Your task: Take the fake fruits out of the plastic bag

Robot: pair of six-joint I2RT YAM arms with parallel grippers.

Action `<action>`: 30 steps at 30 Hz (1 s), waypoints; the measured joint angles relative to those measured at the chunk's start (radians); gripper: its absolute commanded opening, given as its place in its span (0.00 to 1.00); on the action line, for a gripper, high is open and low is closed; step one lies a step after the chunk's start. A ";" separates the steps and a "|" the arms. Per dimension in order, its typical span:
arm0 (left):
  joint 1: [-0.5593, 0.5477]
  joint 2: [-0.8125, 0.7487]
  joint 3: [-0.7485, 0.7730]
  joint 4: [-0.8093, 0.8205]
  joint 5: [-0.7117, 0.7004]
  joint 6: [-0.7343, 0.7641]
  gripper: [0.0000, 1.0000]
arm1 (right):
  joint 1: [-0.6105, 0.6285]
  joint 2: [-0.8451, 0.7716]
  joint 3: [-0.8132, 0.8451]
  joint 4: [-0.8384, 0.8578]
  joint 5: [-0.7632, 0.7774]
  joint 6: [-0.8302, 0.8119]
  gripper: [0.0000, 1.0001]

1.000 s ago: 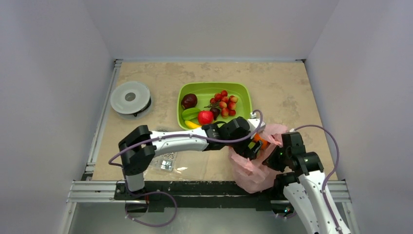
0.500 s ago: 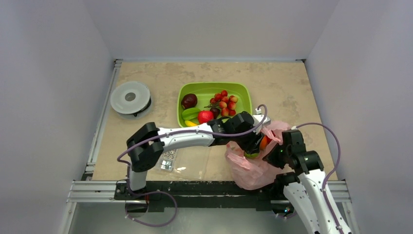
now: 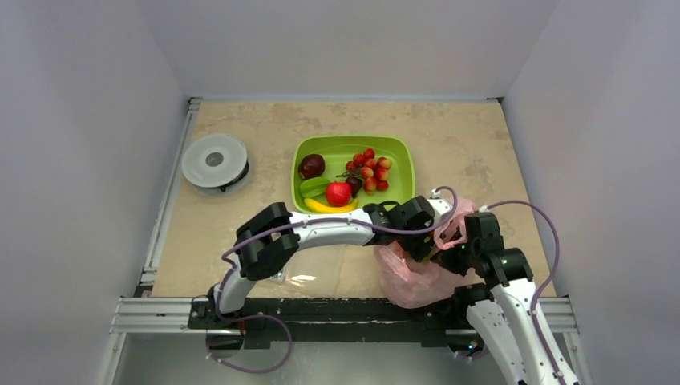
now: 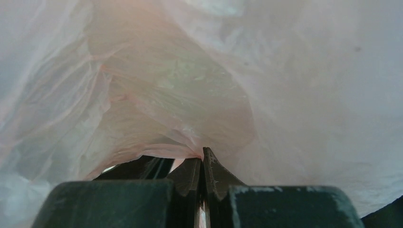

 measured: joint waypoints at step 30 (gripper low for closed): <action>0.005 -0.136 -0.008 -0.082 0.077 0.013 0.00 | 0.000 -0.018 0.045 0.027 0.016 -0.004 0.00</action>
